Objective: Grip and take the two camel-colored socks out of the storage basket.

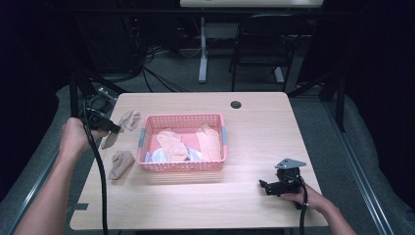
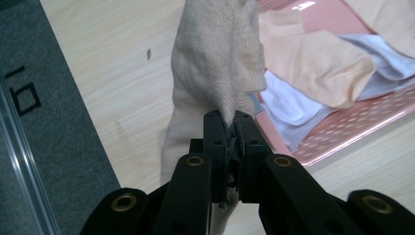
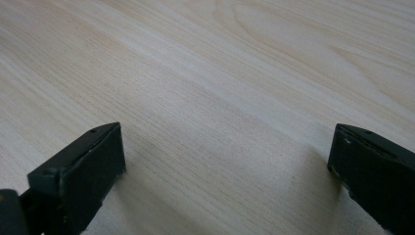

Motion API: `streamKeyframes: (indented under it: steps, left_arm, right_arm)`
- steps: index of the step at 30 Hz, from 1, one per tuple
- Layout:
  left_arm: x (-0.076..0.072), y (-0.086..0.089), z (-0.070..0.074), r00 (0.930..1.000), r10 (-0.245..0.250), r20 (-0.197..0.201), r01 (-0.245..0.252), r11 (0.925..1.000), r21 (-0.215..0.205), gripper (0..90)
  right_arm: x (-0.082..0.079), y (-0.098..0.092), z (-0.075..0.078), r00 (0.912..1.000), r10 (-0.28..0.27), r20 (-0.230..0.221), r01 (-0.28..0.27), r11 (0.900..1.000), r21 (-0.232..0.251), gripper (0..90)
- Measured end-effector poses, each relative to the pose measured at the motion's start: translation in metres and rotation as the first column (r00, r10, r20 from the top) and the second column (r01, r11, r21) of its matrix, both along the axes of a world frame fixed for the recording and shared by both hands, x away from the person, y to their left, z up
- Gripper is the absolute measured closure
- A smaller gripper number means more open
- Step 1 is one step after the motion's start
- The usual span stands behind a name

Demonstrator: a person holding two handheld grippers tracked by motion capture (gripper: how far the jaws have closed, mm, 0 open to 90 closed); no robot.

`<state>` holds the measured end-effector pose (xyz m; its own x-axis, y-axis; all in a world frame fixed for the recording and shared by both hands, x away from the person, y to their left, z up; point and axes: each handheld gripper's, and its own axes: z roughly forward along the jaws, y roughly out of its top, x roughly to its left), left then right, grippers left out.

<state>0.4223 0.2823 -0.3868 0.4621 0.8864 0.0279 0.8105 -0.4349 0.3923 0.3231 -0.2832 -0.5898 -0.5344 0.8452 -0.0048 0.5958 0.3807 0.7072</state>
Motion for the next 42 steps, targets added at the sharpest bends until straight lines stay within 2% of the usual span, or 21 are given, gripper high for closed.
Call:
streamKeyframes:
  steps: [3, 6, 8, 14, 15, 16, 17, 18, 20, 21, 22, 26, 28, 31, 34, 37, 41, 42]
  left_arm:
    - [0.001, 0.004, -0.008, 0.9999, 0.015, -0.009, -0.015, 0.9999, -0.002, 85.3]
    - [0.001, 0.011, -0.021, 0.9984, 0.056, -0.002, -0.056, 0.9981, 0.026, 85.3]
    - [0.000, 0.015, -0.029, 0.9973, 0.074, -0.002, -0.074, 0.9971, 0.017, 85.3]
    - [-0.001, 0.025, -0.060, 0.9935, 0.103, -0.049, -0.103, 0.9947, -0.005, 85.3]
    - [-0.001, 0.025, -0.060, 0.9935, 0.103, -0.049, -0.103, 0.9947, -0.005, 85.3]
    - [-0.001, 0.029, -0.071, 0.9911, 0.115, -0.067, -0.116, 0.9932, -0.009, 85.3]
    - [-0.001, 0.029, -0.071, 0.9911, 0.115, -0.067, -0.116, 0.9932, -0.009, 85.3]
    - [-0.001, 0.031, -0.083, 0.9885, 0.129, -0.080, -0.130, 0.9914, -0.012, 85.3]
    - [-0.001, 0.034, -0.094, 0.9858, 0.136, -0.099, -0.137, 0.9905, -0.005, 85.3]
    - [-0.001, 0.034, -0.094, 0.9858, 0.136, -0.099, -0.137, 0.9905, -0.005, 85.3]
    - [0.000, 0.034, -0.106, 0.9838, 0.144, -0.107, -0.145, 0.9895, -0.001, 85.2]
    - [0.000, 0.035, -0.130, 0.9777, 0.162, -0.133, -0.165, 0.9864, -0.005, 84.6]
    - [0.001, 0.036, -0.138, 0.9744, 0.171, -0.146, -0.176, 0.9842, -0.020, 83.5]
    - [0.001, 0.037, -0.142, 0.9725, 0.174, -0.155, -0.182, 0.9826, -0.038, 77.0]
    - [-0.002, 0.036, -0.137, 0.9737, 0.172, -0.149, -0.179, 0.9831, -0.037, 60.1]
    - [-0.011, 0.038, -0.131, 0.9740, 0.196, -0.113, -0.202, 0.9786, -0.041, 35.1]
    - [-0.023, 0.040, -0.127, 0.9773, 0.184, -0.105, -0.191, 0.9795, -0.064, 17.8]
    - [-0.033, 0.040, -0.125, 0.9808, 0.173, -0.089, -0.179, 0.9816, -0.065, 15.5]
  right_arm:
    - [0.000, 0.000, 0.000, 1.0000, 0.003, -0.002, -0.003, 1.000, -0.002, 0.0]
    - [0.000, 0.000, 0.000, 1.0000, 0.000, 0.002, 0.000, 1.000, 0.003, 0.0]
    - [0.000, 0.000, 0.000, 1.0000, 0.000, 0.003, 0.000, 1.000, 0.004, 0.0]
    - [0.000, 0.000, 0.000, 1.0000, -0.002, 0.000, 0.002, 1.000, 0.000, 0.0]
    - [0.000, 0.000, 0.000, 1.0000, -0.002, 0.000, 0.002, 1.000, 0.000, 0.0]
    - [0.000, 0.000, 0.000, 1.0000, -0.001, 0.000, 0.001, 1.000, 0.000, 0.0]
    - [0.000, 0.000, 0.000, 1.0000, -0.001, 0.000, 0.001, 1.000, 0.000, 0.0]
    - [0.000, 0.000, 0.000, 1.0000, -0.001, 0.000, 0.001, 1.000, 0.000, 0.0]
    - [0.000, 0.000, 0.000, 1.0000, -0.001, 0.000, 0.001, 1.000, 0.000, 0.0]
    - [0.000, 0.000, 0.000, 1.0000, -0.001, 0.000, 0.001, 1.000, 0.000, 0.0]
    - [0.000, 0.000, 0.000, 1.0000, -0.001, 0.000, 0.001, 1.000, 0.001, 0.0]
    - [0.000, 0.000, 0.000, 1.0000, -0.001, 0.000, 0.001, 1.000, 0.001, 0.0]
    - [0.000, 0.000, 0.000, 1.0000, -0.001, -0.001, 0.001, 1.000, 0.000, 0.0]
    - [0.000, 0.000, 0.000, 1.0000, -0.001, 0.000, 0.001, 1.000, 0.001, 0.0]
    - [0.000, 0.000, 0.000, 1.0000, -0.001, 0.000, 0.001, 1.000, 0.000, 0.0]
    - [0.000, 0.000, 0.000, 1.0000, -0.001, 0.000, 0.001, 1.000, 0.001, 0.0]
    - [0.000, 0.000, 0.000, 1.0000, -0.001, 0.000, 0.001, 1.000, 0.001, 0.0]
    - [0.000, 0.000, 0.000, 1.0000, -0.001, 0.000, 0.001, 1.000, 0.001, 0.0]
